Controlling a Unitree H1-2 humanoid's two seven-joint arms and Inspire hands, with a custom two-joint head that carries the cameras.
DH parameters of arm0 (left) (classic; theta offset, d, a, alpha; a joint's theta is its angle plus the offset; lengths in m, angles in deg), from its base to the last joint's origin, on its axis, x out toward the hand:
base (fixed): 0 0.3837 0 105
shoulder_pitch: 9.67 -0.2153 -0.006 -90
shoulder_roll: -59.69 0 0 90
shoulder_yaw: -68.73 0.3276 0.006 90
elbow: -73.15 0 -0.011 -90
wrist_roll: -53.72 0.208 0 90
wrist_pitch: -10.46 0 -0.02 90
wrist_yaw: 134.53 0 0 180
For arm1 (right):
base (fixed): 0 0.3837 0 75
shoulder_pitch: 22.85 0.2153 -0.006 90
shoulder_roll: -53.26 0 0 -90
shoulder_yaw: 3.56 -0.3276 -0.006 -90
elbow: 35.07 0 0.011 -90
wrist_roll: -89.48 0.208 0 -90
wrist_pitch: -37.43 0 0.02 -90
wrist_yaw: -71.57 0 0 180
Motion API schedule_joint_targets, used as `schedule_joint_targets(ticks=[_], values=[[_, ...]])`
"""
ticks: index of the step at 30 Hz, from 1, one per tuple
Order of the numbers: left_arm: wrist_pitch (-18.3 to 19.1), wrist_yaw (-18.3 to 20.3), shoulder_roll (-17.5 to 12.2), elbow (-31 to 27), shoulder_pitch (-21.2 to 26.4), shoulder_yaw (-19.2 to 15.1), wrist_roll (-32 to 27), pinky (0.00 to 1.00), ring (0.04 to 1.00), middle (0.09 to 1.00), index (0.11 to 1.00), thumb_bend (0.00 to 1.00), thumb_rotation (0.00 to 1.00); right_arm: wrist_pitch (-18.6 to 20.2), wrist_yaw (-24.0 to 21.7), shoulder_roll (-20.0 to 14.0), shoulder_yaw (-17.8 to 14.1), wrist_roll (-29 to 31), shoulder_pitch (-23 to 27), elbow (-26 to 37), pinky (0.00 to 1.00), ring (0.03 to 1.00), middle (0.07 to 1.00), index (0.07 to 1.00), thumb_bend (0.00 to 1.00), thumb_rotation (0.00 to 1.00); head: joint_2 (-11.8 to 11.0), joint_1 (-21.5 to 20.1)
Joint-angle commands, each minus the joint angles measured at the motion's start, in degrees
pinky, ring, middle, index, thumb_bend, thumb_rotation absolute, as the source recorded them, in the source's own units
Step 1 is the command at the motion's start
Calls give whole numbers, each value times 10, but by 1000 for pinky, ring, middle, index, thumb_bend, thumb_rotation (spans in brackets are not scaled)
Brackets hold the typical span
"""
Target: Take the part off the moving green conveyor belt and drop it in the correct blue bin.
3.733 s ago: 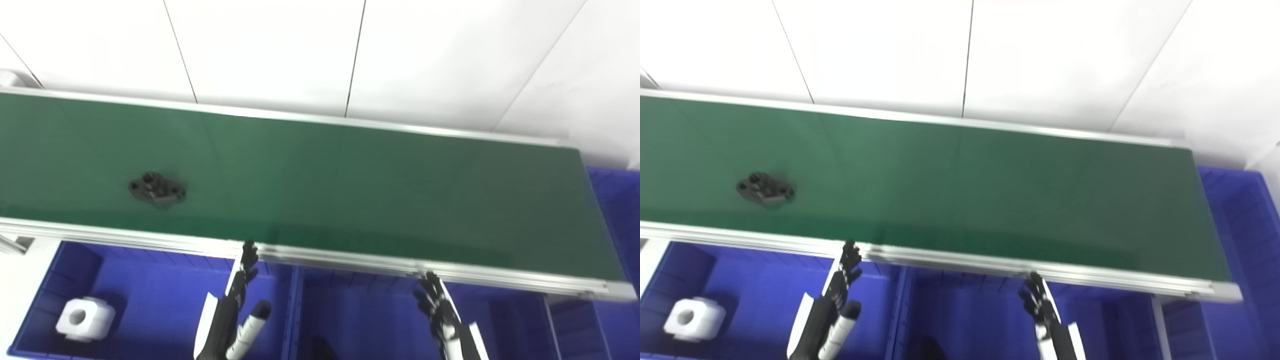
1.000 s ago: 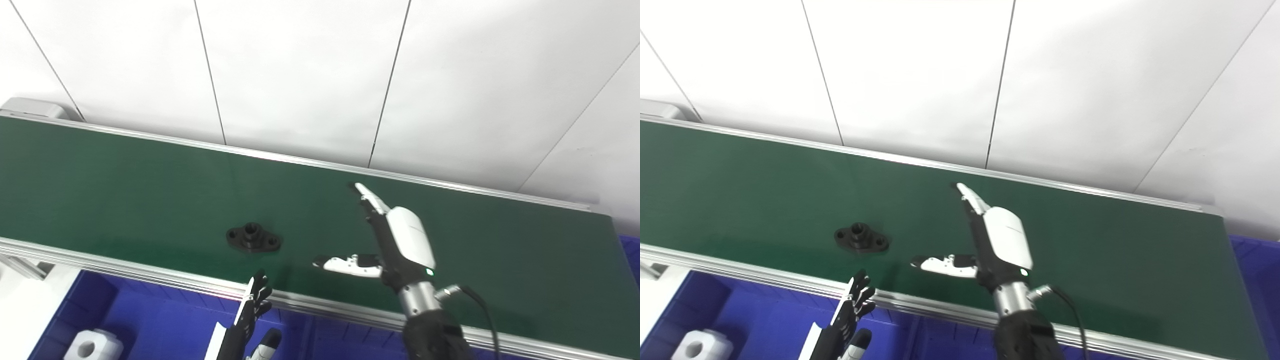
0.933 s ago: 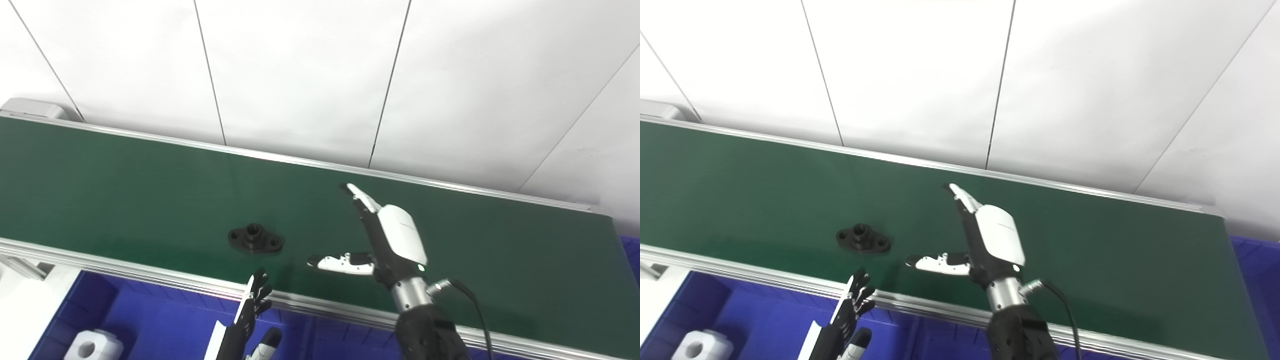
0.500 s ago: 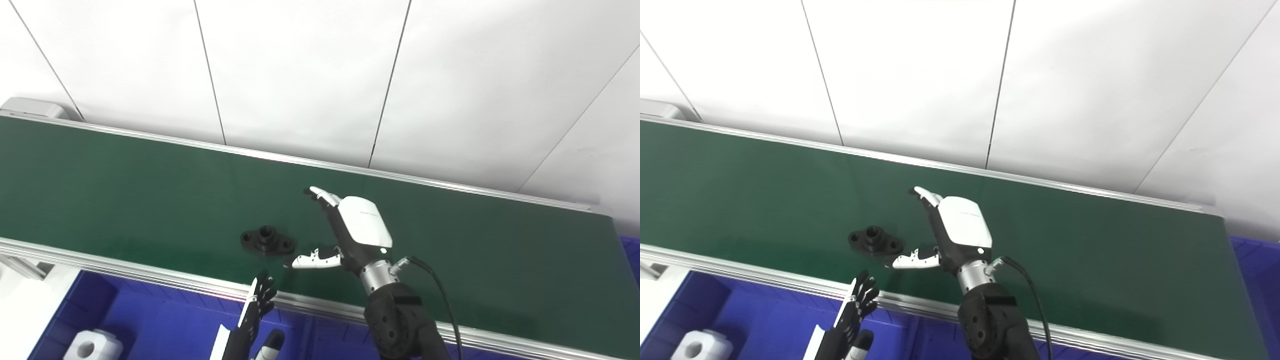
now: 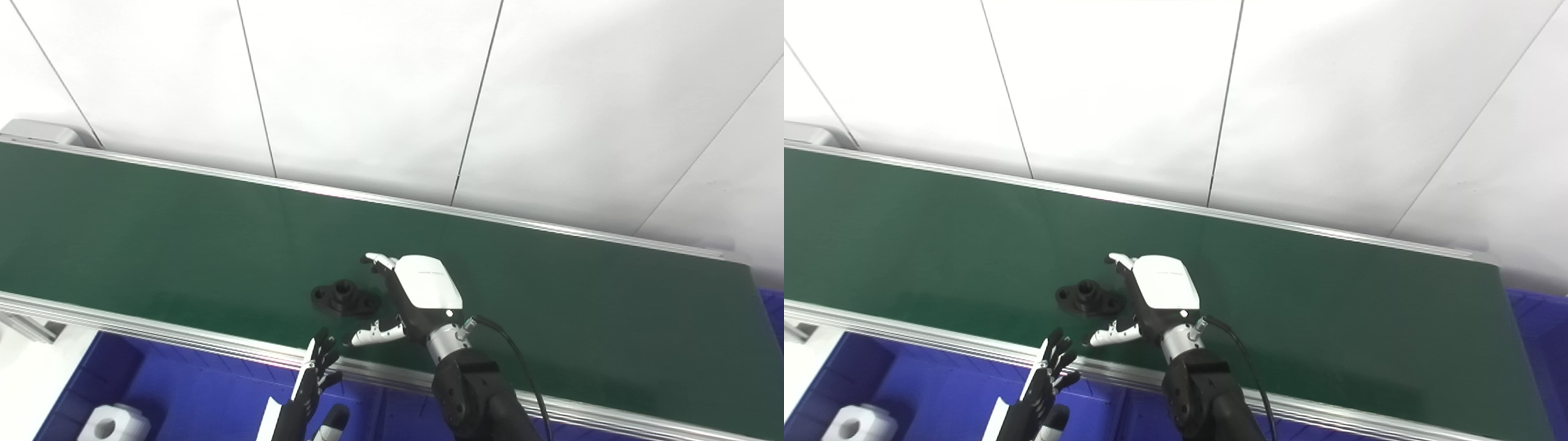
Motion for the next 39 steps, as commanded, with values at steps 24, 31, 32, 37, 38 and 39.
schedule_joint_targets(ticks=[24, 31, 32, 37, 38, 39], values=[[11, 0, 15, -27, -12, 26, -12, 872, 945, 976, 1000, 526, 886, -34, 109, 8, 36, 26, 12, -63, 306, 425, 580, 694, 657, 244, 11, 18], [19, -1, 15, -29, -10, 28, -12, 864, 940, 982, 1000, 532, 881, -16, 111, -3, 65, 15, 14, -89, 166, 227, 334, 507, 529, 161, 15, 19], [19, -2, 15, -29, -10, 28, -12, 863, 940, 981, 1000, 537, 882, -13, 108, -5, 68, 15, 14, -91, 144, 202, 294, 490, 515, 144, 15, 19], [19, -1, 11, -32, -9, 28, -13, 865, 943, 982, 1000, 528, 889, 4, 109, -18, 76, 3, 11, -116, 108, 163, 251, 484, 511, 116, 20, 14], [20, -1, 11, -32, -9, 28, -14, 865, 942, 979, 1000, 528, 889, 8, 107, -21, 79, -2, 12, -118, 102, 157, 245, 482, 511, 112, 20, 14], [21, 0, 10, -34, -9, 28, -15, 866, 942, 978, 1000, 528, 889, 12, 103, -24, 80, -4, 12, -121, 99, 155, 243, 481, 510, 111, 21, 13]])
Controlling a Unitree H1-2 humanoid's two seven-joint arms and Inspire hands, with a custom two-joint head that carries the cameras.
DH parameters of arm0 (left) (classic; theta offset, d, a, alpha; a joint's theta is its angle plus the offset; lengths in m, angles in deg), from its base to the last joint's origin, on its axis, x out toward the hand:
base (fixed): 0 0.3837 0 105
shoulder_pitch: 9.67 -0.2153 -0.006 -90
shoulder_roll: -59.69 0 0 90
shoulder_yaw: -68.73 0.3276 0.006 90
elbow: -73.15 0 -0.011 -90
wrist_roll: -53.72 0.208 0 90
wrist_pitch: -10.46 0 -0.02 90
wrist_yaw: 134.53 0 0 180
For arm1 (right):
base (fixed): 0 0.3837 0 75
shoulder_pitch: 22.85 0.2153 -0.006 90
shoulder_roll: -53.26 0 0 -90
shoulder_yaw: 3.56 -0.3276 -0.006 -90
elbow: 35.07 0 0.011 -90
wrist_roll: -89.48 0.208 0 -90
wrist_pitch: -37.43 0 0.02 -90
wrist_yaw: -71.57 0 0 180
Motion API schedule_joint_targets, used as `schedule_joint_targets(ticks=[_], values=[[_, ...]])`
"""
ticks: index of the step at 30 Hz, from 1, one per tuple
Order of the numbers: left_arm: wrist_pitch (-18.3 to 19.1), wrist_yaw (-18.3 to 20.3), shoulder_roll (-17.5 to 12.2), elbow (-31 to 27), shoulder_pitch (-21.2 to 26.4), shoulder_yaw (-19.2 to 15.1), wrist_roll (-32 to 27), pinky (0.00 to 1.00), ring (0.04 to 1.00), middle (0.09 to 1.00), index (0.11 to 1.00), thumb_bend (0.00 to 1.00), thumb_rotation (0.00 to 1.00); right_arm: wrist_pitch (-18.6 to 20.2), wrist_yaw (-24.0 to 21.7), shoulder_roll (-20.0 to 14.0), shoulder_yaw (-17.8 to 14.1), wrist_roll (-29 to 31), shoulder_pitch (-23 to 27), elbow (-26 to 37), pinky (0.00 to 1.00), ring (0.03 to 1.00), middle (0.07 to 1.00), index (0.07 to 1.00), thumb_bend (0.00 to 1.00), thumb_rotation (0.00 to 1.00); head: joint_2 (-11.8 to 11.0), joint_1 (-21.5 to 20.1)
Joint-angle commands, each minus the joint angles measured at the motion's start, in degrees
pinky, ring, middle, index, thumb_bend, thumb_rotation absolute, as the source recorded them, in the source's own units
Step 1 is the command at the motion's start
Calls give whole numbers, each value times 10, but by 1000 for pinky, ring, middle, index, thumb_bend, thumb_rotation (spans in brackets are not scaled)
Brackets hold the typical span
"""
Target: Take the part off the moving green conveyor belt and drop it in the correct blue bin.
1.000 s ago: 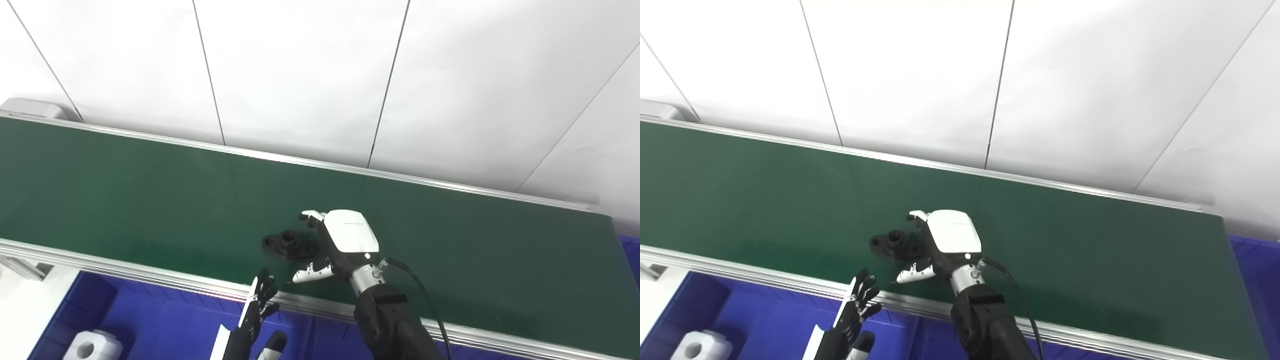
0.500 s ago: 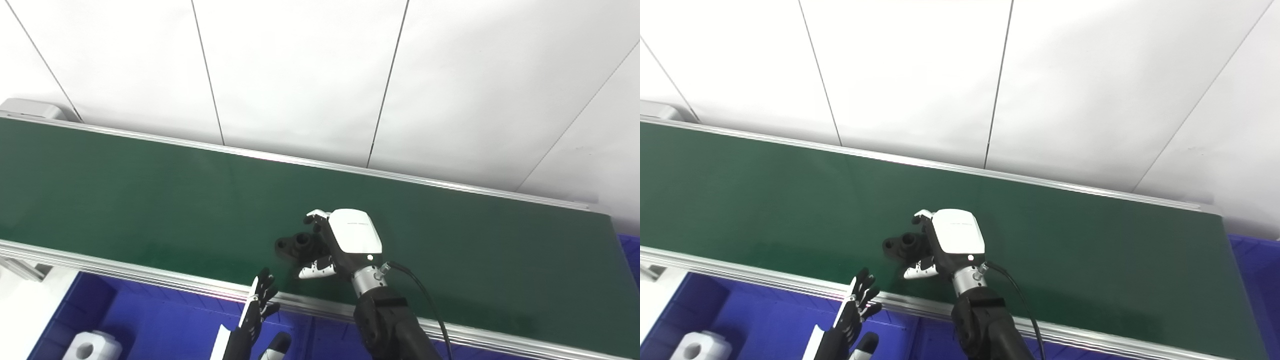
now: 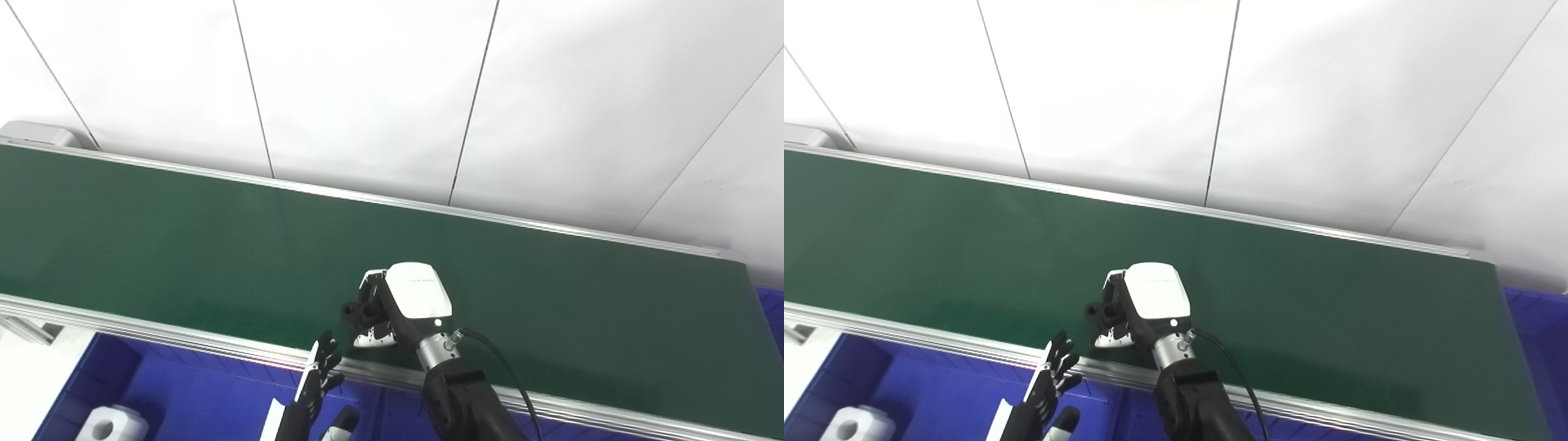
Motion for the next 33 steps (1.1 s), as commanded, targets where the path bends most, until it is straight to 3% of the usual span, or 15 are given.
schedule_joint_targets(ticks=[1, 2, 3, 5, 13, 18, 19, 24, 28, 30, 33], values=[[-6, 0, 14, -22, -4, 12, -3, 867, 942, 978, 1000, 531, 887, 25, -31, -12, 17, -21, -7, -35, 98, 155, 243, 480, 511, 110, 1, 0], [-5, 0, 13, -23, -4, 12, -2, 866, 940, 978, 1000, 530, 887, 27, -35, -14, 18, -22, -7, -36, 99, 160, 248, 478, 511, 110, 2, -1], [-5, -1, 13, -23, -4, 11, -1, 859, 934, 974, 1000, 531, 890, 30, -41, -17, 19, -22, -6, -35, 121, 189, 351, 496, 517, 28, 2, -1], [-3, 0, 11, -24, -5, 11, -3, 857, 933, 973, 1000, 532, 891, 37, -50, -19, 22, -23, -5, -33, 128, 197, 372, 500, 518, 11, 3, -3], [4, 4, 6, -29, -6, 9, -11, 865, 934, 972, 1000, 543, 885, 50, -81, -26, 17, -11, -7, -12, 143, 212, 390, 505, 520, 0, 6, -10], [2, 4, 6, -30, -6, 7, -14, 864, 927, 970, 1000, 535, 886, 35, -74, -29, 4, 19, -16, 17, 151, 212, 390, 507, 518, 0, 8, -20], [1, 4, 5, -30, -5, 7, -14, 864, 927, 971, 1000, 533, 888, 32, -72, -30, 2, 25, -17, 23, 159, 218, 437, 492, 523, 0, 8, -20], [3, 3, 5, -30, -4, 5, -13, 875, 936, 979, 1000, 521, 908, 31, -88, -38, -8, 39, -23, 116, 187, 251, 471, 484, 523, 0, 9, -29], [6, 3, 3, -30, -1, 1, -14, 873, 934, 981, 1000, 530, 916, 30, -111, -45, -20, 34, -25, 194, 174, 231, 399, 513, 513, 3, 11, -36], [6, 5, 0, -31, 0, 0, -16, 878, 937, 986, 1000, 528, 929, 34, -128, -48, -24, 24, -25, 230, 181, 240, 456, 490, 520, 3, 12, -41], [8, 6, -2, -32, 1, -3, -14, 879, 935, 989, 1000, 528, 939, 39, -155, -48, -35, 17, -29, 276, 187, 246, 470, 487, 521, 2, 13, -49]])
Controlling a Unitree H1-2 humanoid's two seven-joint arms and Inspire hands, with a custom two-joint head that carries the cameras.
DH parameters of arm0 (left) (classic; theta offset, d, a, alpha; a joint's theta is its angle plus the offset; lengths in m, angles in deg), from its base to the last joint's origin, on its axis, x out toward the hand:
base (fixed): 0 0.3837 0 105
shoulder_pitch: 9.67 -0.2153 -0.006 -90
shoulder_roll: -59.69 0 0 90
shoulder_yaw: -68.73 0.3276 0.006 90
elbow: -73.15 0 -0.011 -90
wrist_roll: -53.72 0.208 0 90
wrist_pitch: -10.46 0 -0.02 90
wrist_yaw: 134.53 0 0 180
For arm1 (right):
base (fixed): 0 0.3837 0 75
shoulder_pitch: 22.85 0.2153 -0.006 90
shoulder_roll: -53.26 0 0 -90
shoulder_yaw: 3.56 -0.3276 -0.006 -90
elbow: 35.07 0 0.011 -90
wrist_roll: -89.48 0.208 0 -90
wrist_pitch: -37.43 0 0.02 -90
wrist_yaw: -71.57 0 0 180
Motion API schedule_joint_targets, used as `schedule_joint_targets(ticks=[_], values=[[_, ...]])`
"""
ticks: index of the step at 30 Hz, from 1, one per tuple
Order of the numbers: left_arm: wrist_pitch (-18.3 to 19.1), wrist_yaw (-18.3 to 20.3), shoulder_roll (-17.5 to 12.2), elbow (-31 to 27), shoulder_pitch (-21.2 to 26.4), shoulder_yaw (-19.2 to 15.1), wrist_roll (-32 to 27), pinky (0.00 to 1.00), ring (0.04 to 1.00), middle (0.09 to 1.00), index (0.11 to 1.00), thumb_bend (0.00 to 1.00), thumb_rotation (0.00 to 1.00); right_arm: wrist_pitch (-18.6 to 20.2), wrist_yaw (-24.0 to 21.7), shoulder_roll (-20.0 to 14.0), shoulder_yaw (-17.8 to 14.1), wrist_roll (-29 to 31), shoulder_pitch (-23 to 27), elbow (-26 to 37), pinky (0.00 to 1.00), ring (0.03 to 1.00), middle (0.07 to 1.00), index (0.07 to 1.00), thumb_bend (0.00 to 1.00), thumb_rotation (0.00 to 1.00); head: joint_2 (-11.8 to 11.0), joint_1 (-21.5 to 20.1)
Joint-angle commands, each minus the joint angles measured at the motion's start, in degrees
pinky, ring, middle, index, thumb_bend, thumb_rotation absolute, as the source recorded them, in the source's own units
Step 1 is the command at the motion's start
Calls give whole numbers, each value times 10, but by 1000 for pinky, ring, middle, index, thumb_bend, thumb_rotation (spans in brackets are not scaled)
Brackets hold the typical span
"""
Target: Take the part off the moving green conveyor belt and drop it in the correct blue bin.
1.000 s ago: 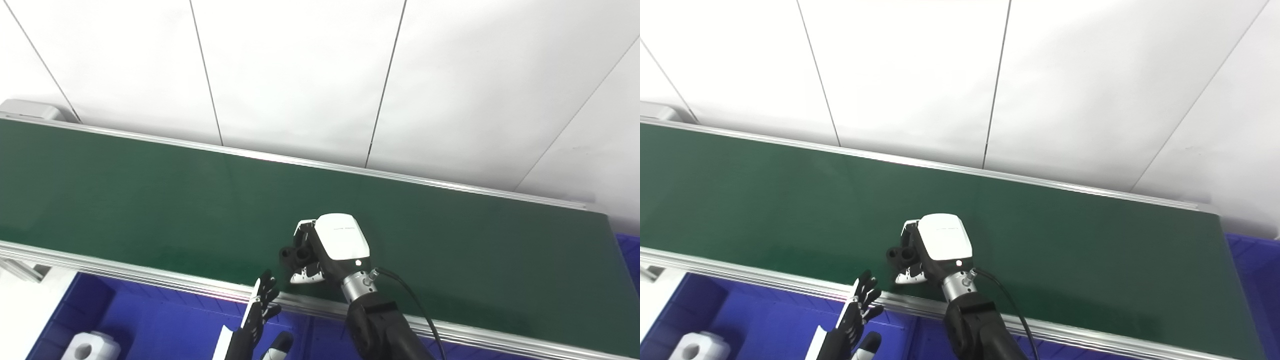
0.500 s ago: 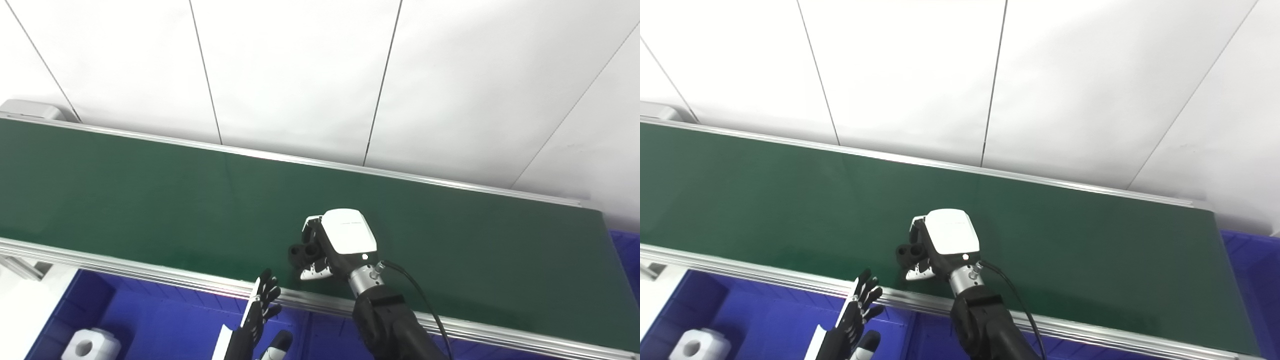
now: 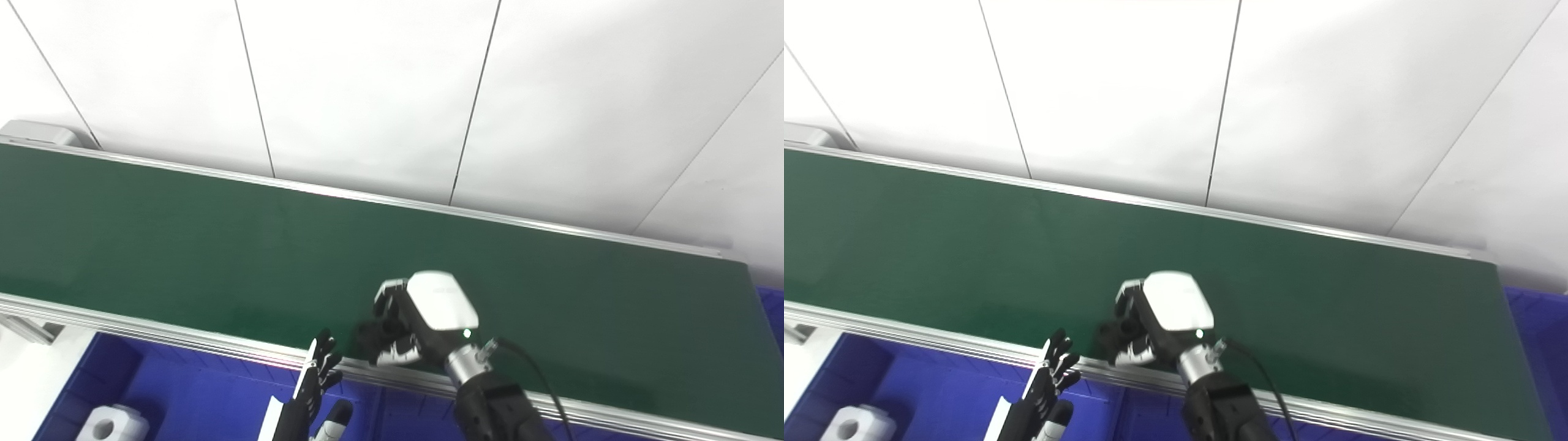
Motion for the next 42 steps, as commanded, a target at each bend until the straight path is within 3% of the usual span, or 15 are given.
schedule_joint_targets(ticks=[1, 8, 14, 16, 22, 25, 29, 34, 42], values=[[-7, 2, -2, -23, -6, -1, -1, 875, 936, 991, 1000, 535, 944, 8, -14, 7, -8, -9, 9, 44, 191, 252, 471, 486, 521, 3, 2, -5], [-2, 4, -7, -29, -7, -6, -1, 893, 935, 996, 1000, 542, 980, -3, -41, 0, -24, -31, -16, 115, 200, 268, 473, 484, 522, 2, 11, -24], [-4, 8, -14, -35, -9, -7, -11, 922, 943, 993, 1000, 552, 1000, -8, -65, -15, -38, -44, -62, 169, 220, 292, 419, 528, 512, 3, 19, -43], [0, 11, -16, -41, -11, -7, -15, 935, 948, 991, 1000, 553, 1000, -12, -70, -22, -40, -48, -85, 185, 209, 284, 445, 509, 516, 1, 25, -53], [18, 20, -25, -68, -17, -11, -20, 958, 961, 1000, 1000, 601, 1000, -11, -106, -32, -37, -82, -163, 242, 157, 221, 471, 485, 522, 0, 51, -93], [44, 32, -31, -95, -21, -13, -41, 993, 976, 1000, 1000, 625, 1000, -15, -119, -37, -39, -90, -210, 272, 141, 198, 471, 484, 523, 0, 83, -130], [68, 39, -36, -121, -20, -19, -45, 980, 969, 1000, 1000, 606, 1000, -17, -138, -42, -45, -108, -261, 298, 125, 178, 470, 485, 523, 0, 103, -145], [90, 45, -40, -143, -13, -26, -49, 960, 964, 1000, 1000, 584, 1000, -29, -129, -49, -56, -121, -298, 292, 131, 188, 470, 484, 523, 0, 122, -157], [110, 56, -44, -151, -6, -33, -74, 974, 970, 1000, 1000, 587, 1000, -36, -93, -55, -73, -114, -297, 231, 155, 214, 471, 483, 522, 0, 123, -159]])
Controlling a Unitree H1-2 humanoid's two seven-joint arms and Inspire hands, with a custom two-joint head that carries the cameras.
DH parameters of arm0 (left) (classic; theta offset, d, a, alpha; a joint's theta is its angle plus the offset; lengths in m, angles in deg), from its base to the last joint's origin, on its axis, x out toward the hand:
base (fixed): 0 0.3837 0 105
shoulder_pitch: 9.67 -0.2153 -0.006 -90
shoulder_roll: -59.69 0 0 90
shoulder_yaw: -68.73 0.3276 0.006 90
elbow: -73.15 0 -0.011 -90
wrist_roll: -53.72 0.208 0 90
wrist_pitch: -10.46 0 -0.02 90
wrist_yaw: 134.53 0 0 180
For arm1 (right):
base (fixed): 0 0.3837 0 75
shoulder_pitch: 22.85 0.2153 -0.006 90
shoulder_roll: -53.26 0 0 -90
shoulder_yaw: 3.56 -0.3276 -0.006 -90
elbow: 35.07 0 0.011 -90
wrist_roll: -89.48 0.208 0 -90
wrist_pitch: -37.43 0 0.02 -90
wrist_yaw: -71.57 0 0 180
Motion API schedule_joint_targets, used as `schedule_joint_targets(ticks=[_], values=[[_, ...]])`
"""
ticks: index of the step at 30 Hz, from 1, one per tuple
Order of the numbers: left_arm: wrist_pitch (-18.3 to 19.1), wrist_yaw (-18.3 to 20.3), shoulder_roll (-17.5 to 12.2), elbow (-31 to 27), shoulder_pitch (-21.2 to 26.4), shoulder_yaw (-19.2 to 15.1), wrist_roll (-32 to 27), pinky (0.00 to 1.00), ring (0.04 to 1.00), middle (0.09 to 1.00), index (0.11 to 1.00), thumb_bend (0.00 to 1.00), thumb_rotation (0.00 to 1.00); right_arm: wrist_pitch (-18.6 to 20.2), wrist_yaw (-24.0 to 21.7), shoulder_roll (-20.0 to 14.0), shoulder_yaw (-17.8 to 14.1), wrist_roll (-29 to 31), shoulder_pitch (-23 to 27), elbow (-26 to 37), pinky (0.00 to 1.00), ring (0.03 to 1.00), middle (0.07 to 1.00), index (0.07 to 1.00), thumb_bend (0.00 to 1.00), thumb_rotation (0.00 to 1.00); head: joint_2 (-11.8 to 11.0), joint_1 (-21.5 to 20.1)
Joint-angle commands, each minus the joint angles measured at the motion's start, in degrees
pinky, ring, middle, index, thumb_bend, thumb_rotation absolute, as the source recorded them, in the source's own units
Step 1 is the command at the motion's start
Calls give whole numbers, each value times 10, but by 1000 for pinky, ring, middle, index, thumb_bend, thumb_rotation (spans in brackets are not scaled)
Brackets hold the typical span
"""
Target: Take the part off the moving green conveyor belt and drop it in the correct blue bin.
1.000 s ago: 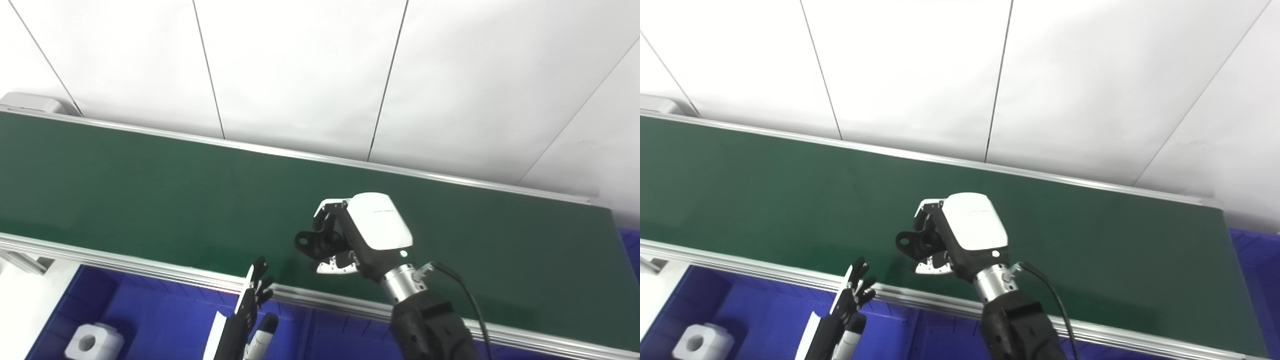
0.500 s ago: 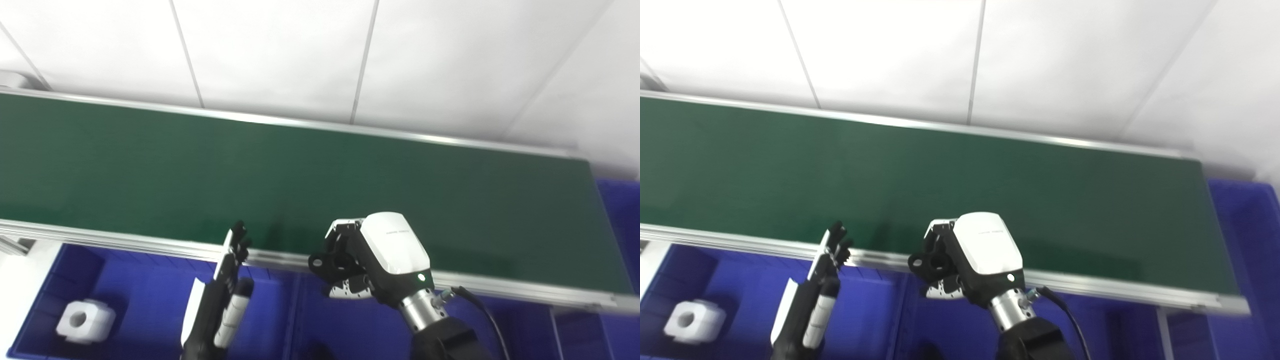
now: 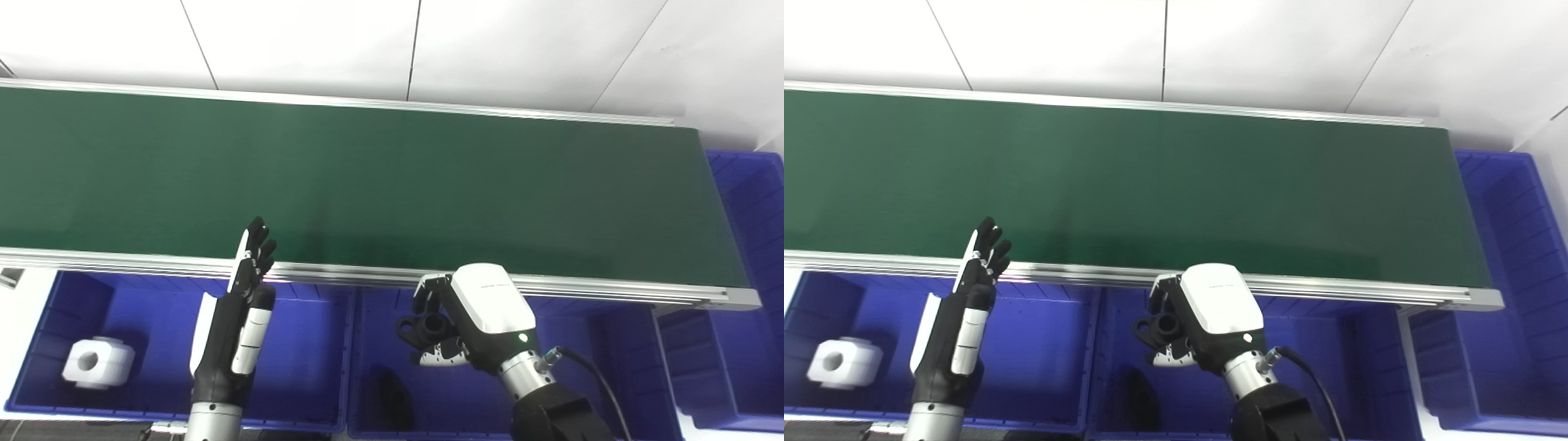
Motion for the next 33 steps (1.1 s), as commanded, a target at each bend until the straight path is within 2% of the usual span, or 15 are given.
schedule_joint_targets(ticks=[1, 6, 11, 12, 13, 14, 15, 18, 23, 29, 33], values=[[-2, 8, -3, -17, -1, 1, -12, 980, 973, 1000, 1000, 583, 1000, -25, 15, -1, -3, 1, 9, -1, 159, 218, 471, 484, 522, 0, 0, 1], [-5, 7, -1, -14, -1, -1, -7, 975, 970, 1000, 1000, 576, 1000, -21, 18, -9, -10, -4, 20, -36, 175, 241, 472, 485, 521, 0, -1, 3], [-4, 10, 0, -13, 0, -2, -9, 980, 971, 1000, 1000, 569, 1000, 12, -30, -10, -15, -53, 31, -63, 189, 259, 473, 487, 522, 8, -4, 3], [-4, 10, 0, -14, 0, -2, -9, 977, 970, 1000, 1000, 567, 1000, 19, -44, -7, -17, -67, 32, -67, 199, 274, 467, 520, 567, 86, -4, 3], [-5, 10, 1, -13, 0, -2, -8, 976, 969, 1000, 1000, 570, 1000, 23, -56, -6, -20, -78, 32, -71, 225, 310, 469, 584, 660, 246, -5, 6], [-5, 10, 2, -13, 0, -2, -7, 971, 968, 1000, 1000, 576, 1000, 24, -65, -6, -22, -84, 31, -73, 299, 411, 538, 639, 763, 398, -5, 6], [-5, 9, 2, -13, -1, -2, -6, 970, 968, 1000, 1000, 577, 1000, 24, -73, -5, -25, -89, 31, -74, 309, 425, 549, 645, 775, 416, -6, 7], [-5, 7, 4, -12, -1, -2, 1, 957, 960, 1000, 1000, 589, 1000, 23, -95, 0, -30, -99, 31, -70, 418, 555, 679, 712, 899, 608, -7, 9], [-8, 8, 4, -9, 0, -2, 2, 963, 963, 1000, 1000, 583, 1000, 9, -86, 4, -39, -81, 25, -60, 451, 564, 680, 732, 996, 731, -8, 9], [-11, 7, 4, -6, 1, -3, 5, 969, 966, 1000, 1000, 575, 1000, 8, -89, 7, -46, -59, 22, -49, 465, 581, 684, 745, 1000, 840, -9, 11], [-14, 7, 4, -3, 0, -2, 6, 971, 968, 1000, 1000, 582, 1000, 17, -112, 13, -60, -7, 10, -7, 469, 603, 701, 754, 1000, 868, -12, 12]])
